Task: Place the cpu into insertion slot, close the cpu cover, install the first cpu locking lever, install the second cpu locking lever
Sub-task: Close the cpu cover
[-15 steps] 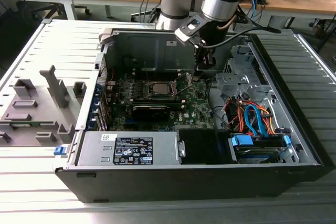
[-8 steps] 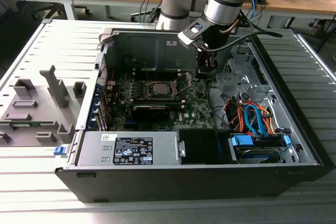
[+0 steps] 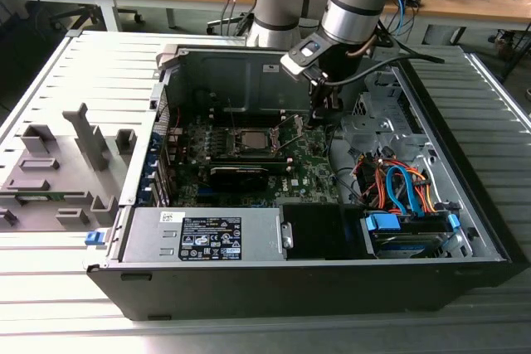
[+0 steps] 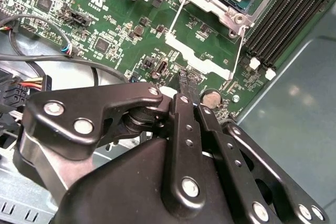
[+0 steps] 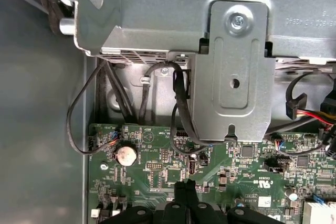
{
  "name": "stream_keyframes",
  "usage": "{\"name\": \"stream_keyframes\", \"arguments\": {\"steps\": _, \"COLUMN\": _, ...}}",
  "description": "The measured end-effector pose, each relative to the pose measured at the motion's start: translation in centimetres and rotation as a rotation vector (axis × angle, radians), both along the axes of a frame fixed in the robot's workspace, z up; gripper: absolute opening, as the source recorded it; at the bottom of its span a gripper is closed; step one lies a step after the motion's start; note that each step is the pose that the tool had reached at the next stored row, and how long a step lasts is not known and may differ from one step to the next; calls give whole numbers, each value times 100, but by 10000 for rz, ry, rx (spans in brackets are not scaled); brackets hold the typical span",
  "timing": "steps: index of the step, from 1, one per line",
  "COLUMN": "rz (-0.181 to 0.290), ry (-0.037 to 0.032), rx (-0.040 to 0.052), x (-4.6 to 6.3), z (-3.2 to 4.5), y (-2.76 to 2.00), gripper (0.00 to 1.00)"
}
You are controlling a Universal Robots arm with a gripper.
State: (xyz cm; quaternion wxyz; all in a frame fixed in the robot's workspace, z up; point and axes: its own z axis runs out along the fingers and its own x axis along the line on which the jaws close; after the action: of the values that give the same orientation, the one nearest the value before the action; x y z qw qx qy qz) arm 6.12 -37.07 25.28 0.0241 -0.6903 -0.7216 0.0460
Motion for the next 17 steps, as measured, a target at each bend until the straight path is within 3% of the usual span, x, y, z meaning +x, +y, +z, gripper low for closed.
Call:
{"name": "stream_keyframes", "arguments": {"steps": 7, "rz": 0, "ry": 0, "rx": 0, "x": -19, "z": -19, "y": 0, "gripper": 11}}
{"name": "stream_keyframes", "arguments": {"steps": 17, "rz": 0, "ry": 0, "rx": 0, "x": -276, "z": -22, "y": -1, "gripper": 11}}
